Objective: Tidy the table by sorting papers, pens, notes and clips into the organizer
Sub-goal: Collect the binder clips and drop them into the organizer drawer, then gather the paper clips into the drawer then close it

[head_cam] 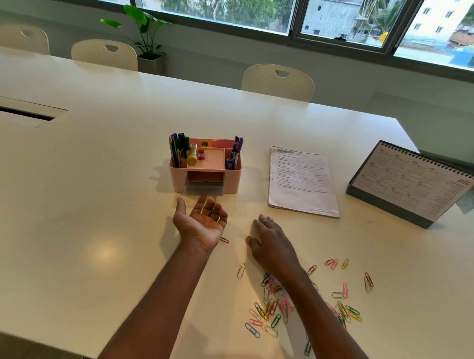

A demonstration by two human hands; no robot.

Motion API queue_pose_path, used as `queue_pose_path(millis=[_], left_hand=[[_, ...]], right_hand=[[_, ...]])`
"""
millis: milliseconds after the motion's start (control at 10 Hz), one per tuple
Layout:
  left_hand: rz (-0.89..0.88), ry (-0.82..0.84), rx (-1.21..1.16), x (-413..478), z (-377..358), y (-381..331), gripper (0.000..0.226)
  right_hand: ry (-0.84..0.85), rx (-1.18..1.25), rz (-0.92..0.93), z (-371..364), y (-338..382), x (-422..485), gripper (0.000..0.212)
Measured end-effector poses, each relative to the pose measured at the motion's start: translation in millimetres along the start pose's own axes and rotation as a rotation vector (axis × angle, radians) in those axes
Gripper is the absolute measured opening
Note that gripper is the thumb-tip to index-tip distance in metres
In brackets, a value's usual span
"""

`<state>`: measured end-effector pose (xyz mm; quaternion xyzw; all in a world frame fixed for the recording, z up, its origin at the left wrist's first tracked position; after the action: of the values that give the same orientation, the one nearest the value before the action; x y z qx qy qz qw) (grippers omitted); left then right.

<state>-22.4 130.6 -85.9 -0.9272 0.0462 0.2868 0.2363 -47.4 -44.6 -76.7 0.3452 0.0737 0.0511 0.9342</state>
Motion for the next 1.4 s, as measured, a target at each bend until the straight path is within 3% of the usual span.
queue_pose_path(millis=[200,400,600,900,1100,1200,1300,1400], left_hand=[[0.002,-0.002,0.024,-3.1,3.7,0.5,0.064],[-0.025,-0.036,0.234,-16.7,13.6,-4.5,0.054],[-0.195,-0.044,0.6,-48.8,20.1,-13.8,0.033],[-0.445,0.038,1.09,-85.0,29.9,-25.5,0.027],[-0.7,0.054,1.434,-90.5,38.0,-11.7,0.02],[-0.816,0.129,1.679,-85.4,41.0,3.2,0.026],[-0.845,0.192,1.953,-72.4,45.2,20.7,0.055],[-0.706,0.223,2.187,-60.2,52.5,36.8,0.087]], right_hand=[[-0.001,0.0,-0.003,-0.5,0.1,-0.8,0.063],[0.027,-0.01,0.009,0.7,-3.8,-1.7,0.065],[0.116,-0.071,0.027,0.8,-8.9,-11.5,0.07],[0.206,-0.112,0.057,4.7,-17.6,-55.8,0.075],[0.255,-0.188,0.087,1.4,-28.9,-90.8,0.086],[0.274,-0.252,0.107,-4.6,-34.9,-113.6,0.09],[0.278,-0.226,0.117,-3.0,-40.7,-134.1,0.091],[0.164,-0.22,0.116,19.1,-52.2,-147.8,0.1]])
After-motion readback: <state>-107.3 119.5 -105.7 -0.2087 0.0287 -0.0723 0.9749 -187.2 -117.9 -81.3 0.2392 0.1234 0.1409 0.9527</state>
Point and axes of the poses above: each hand's wrist, its own x-axis towards the middle knuckle, its own z-axis out of the back of the hand, y = z × x, the point moved 4 cm from there along x, towards the middle knuckle, and after that the axes turned 14 degrees about x, right-handed, at the moved point
